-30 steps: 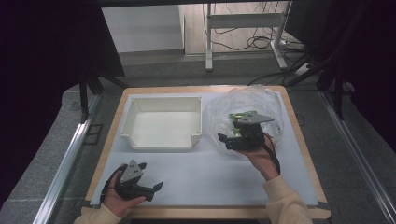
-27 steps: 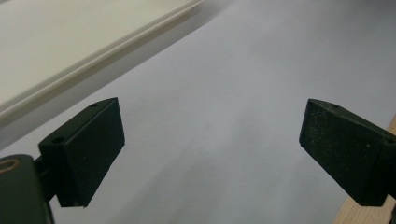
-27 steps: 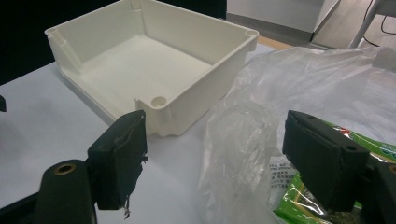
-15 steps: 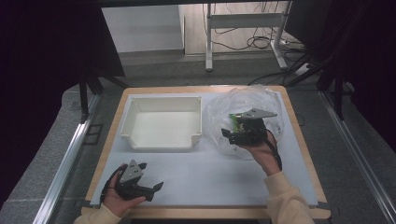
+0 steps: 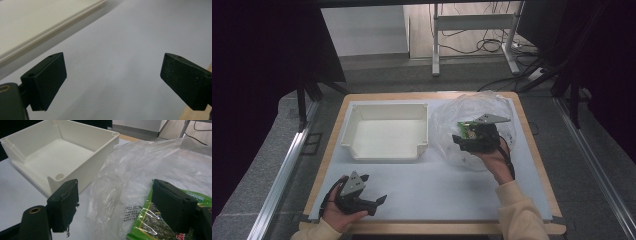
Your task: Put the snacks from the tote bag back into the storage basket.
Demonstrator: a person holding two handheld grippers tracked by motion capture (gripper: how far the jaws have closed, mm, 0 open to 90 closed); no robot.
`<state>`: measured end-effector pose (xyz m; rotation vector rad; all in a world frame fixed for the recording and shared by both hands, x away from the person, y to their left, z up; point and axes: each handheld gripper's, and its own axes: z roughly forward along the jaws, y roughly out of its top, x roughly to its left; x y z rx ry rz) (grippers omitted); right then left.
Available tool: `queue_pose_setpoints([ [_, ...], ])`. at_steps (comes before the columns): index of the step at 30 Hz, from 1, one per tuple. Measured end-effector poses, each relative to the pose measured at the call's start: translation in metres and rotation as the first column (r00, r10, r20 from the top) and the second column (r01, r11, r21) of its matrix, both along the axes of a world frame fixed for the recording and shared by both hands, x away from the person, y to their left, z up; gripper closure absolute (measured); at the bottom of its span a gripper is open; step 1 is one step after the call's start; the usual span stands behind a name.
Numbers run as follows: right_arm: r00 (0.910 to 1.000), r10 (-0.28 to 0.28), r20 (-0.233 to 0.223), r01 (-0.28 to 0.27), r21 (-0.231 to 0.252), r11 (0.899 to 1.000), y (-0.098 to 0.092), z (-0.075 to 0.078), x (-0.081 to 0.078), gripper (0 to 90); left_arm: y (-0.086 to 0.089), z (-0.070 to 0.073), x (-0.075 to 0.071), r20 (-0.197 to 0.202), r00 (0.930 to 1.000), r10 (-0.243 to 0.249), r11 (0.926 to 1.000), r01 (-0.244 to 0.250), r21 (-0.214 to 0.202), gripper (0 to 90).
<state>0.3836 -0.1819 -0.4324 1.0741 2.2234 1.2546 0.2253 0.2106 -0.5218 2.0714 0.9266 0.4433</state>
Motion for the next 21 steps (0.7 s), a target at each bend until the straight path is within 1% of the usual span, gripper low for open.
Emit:
queue_pose_setpoints([
  [5, 0.9999, -0.011, 0.003, 0.011, 0.002, 1.000, -0.004, 0.003, 0.003, 22.3, 0.000, 0.000, 0.000, 0.003, 0.9999, 0.010, 0.9999, -0.010, -0.001, 6.5],
  [6, 0.9999, -0.014, 0.002, 0.014, 0.015, 1.000, -0.007, 0.006, 0.006, 22.5, 0.000, 0.000, 0.000, 0.006, 0.9999, 0.015, 0.9999, -0.015, -0.001, 6.5],
  [8, 0.9999, -0.014, 0.001, 0.014, 0.021, 1.000, -0.008, 0.007, 0.008, 22.6, 0.000, 0.000, 0.000, 0.009, 0.9998, 0.017, 0.9999, -0.017, -0.004, 6.5],
  [9, 0.9997, -0.024, -0.009, 0.024, 0.024, 0.999, -0.009, 0.009, 0.014, 22.6, 0.000, 0.000, 0.000, 0.008, 0.9998, 0.015, 0.9999, -0.015, -0.005, 6.5],
  [15, 0.9986, -0.043, -0.029, 0.044, 0.013, 0.999, -0.011, 0.010, 0.027, 22.9, -0.001, 0.000, -0.001, 0.006, 1.0000, 0.006, 1.0000, -0.006, -0.004, 6.5],
  [18, 0.9977, -0.054, -0.041, 0.053, -0.006, 0.999, -0.011, 0.011, 0.033, 23.1, -0.002, 0.000, -0.002, 0.008, 1.0000, -0.001, 1.0000, 0.001, -0.002, 6.5],
  [20, 0.9977, -0.058, -0.036, 0.057, -0.019, 0.998, -0.011, 0.012, 0.037, 24.2, -0.002, 0.000, -0.003, 0.010, 0.9999, -0.001, 1.0000, 0.001, -0.003, 6.5],
  [21, 0.9979, -0.060, -0.026, 0.059, -0.023, 0.998, -0.011, 0.013, 0.038, 25.4, -0.002, 0.001, -0.003, 0.013, 0.9999, 0.000, 1.0000, 0.000, -0.004, 6.5],
])
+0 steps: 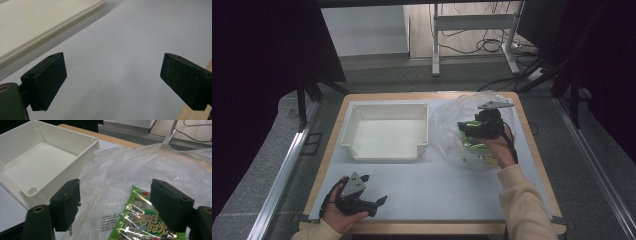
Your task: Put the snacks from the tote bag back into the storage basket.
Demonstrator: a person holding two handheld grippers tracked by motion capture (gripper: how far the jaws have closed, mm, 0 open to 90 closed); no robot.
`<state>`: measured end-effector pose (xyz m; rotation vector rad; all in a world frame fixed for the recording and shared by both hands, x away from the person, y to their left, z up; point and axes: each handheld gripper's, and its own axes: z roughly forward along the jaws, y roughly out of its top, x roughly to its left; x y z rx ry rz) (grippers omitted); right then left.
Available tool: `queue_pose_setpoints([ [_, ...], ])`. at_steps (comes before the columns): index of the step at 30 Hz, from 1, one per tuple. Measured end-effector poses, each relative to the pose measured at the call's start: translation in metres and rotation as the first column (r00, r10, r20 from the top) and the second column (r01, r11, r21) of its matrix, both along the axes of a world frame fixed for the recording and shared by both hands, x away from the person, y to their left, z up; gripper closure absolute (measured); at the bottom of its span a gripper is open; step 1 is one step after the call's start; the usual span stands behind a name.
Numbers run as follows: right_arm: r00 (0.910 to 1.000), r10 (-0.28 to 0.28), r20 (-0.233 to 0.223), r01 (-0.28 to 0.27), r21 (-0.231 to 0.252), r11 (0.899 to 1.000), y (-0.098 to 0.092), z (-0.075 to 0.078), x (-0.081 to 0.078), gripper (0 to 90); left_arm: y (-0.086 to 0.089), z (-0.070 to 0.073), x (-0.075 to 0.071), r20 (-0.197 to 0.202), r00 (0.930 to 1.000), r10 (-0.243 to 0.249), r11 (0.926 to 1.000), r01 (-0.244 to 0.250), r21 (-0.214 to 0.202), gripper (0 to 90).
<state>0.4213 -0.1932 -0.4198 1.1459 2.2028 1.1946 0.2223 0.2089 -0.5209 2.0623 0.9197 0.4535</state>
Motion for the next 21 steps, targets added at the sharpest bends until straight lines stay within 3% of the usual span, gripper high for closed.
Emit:
queue_pose_setpoints([
  [8, 0.9997, -0.003, -0.026, 0.003, -0.034, 0.999, -0.003, 0.003, 0.012, 26.4, 0.000, 0.000, 0.000, 0.002, 1.0000, -0.001, 1.0000, 0.001, -0.001, 6.5],
  [14, 0.9962, -0.049, -0.071, 0.045, -0.057, 0.997, -0.011, -0.005, 0.030, 26.1, 0.001, 0.000, 0.000, 0.001, 1.0000, -0.001, 1.0000, 0.001, -0.001, 6.5],
  [21, 0.9911, -0.068, -0.114, 0.060, -0.076, 0.995, -0.018, -0.012, 0.041, 26.3, 0.002, 0.000, 0.000, 0.000, 1.0000, -0.002, 1.0000, 0.002, -0.002, 6.5],
])
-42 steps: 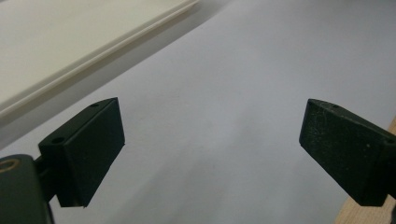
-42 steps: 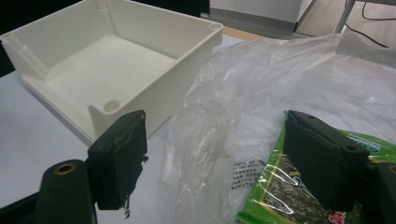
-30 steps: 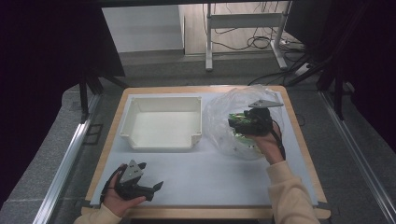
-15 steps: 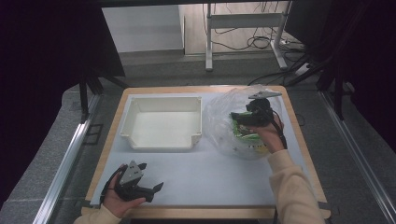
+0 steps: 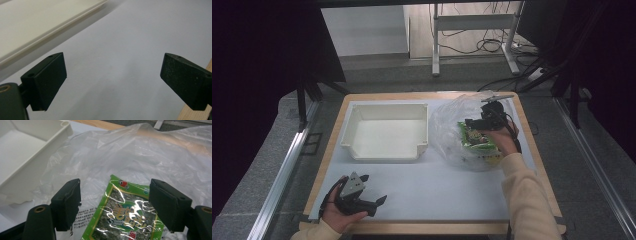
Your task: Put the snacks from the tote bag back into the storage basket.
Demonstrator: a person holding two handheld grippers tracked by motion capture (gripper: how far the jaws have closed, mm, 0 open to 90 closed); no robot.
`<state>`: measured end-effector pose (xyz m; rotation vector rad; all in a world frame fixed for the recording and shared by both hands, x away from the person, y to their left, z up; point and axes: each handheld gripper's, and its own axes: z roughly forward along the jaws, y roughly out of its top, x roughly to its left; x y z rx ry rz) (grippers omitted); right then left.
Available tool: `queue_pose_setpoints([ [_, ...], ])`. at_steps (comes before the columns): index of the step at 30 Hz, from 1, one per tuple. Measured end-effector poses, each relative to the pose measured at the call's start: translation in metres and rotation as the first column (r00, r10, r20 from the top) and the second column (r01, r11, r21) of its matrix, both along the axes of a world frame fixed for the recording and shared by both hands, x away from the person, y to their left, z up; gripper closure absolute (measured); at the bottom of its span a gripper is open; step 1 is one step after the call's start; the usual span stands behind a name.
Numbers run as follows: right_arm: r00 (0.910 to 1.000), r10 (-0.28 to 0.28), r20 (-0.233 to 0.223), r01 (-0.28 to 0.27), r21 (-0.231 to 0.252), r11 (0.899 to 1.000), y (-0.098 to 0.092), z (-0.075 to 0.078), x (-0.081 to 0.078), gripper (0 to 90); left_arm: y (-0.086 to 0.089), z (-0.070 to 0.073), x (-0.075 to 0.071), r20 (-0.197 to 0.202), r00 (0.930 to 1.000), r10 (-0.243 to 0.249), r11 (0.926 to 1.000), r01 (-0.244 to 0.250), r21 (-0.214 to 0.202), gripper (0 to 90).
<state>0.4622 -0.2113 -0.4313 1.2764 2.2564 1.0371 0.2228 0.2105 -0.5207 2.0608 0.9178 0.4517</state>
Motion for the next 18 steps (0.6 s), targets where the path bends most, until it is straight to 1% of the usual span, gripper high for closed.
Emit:
queue_pose_setpoints([
  [7, 0.9993, -0.020, -0.032, 0.020, -0.005, 1.000, -0.008, -0.005, 0.008, 28.3, 0.001, 0.000, 0.000, 0.000, 1.0000, 0.001, 1.0000, -0.001, 0.000, 6.5],
  [18, 0.9967, -0.050, -0.064, 0.050, -0.006, 0.999, -0.020, -0.011, 0.013, 29.4, 0.002, -0.001, 0.001, -0.003, 1.0000, 0.003, 1.0000, -0.003, 0.002, 6.5],
])
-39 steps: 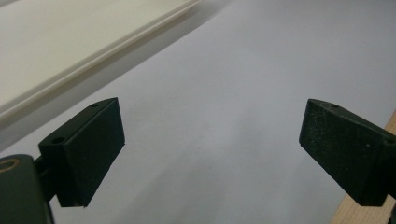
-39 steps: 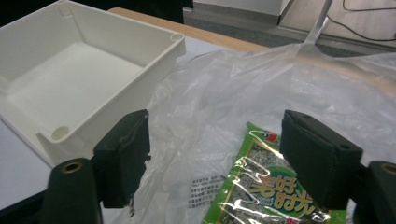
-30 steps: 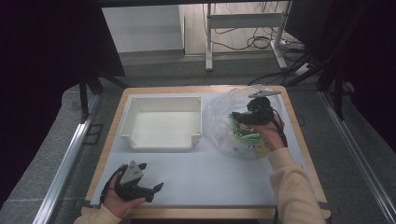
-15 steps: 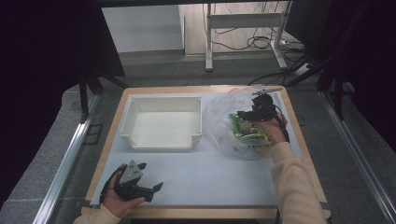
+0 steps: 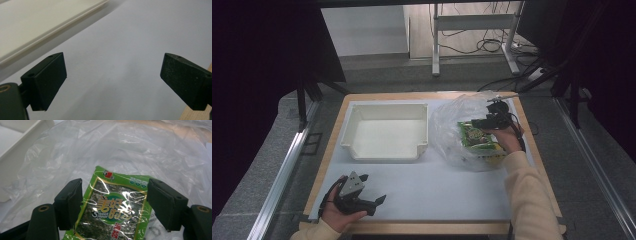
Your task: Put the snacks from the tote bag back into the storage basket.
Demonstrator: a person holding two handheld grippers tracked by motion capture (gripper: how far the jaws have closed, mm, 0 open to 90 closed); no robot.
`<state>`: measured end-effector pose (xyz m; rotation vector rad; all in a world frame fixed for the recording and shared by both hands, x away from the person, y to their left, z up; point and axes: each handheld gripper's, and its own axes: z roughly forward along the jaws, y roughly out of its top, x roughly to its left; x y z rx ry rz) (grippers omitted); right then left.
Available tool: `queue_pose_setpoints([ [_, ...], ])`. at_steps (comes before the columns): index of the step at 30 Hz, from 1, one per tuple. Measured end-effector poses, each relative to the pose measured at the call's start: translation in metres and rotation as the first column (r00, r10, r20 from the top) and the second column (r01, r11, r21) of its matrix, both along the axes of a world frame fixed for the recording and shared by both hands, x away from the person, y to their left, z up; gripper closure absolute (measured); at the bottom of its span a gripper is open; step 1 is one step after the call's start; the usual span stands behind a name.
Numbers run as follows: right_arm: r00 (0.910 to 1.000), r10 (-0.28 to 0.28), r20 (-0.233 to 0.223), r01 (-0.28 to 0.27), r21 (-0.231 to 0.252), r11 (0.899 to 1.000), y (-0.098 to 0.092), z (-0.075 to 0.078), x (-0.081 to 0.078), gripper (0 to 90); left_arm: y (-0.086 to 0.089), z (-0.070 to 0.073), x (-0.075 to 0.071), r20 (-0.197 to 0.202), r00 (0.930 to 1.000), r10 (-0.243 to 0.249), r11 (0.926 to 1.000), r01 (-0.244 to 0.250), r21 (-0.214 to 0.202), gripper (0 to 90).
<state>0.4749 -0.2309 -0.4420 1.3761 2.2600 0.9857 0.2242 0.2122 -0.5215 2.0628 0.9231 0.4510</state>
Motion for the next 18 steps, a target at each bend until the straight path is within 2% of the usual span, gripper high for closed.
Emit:
queue_pose_setpoints([
  [18, 0.9965, -0.059, -0.058, 0.061, 0.018, 0.998, -0.014, -0.006, 0.005, 28.7, 0.000, 0.000, 0.000, -0.001, 1.0000, -0.003, 1.0000, 0.003, 0.003, 6.5],
])
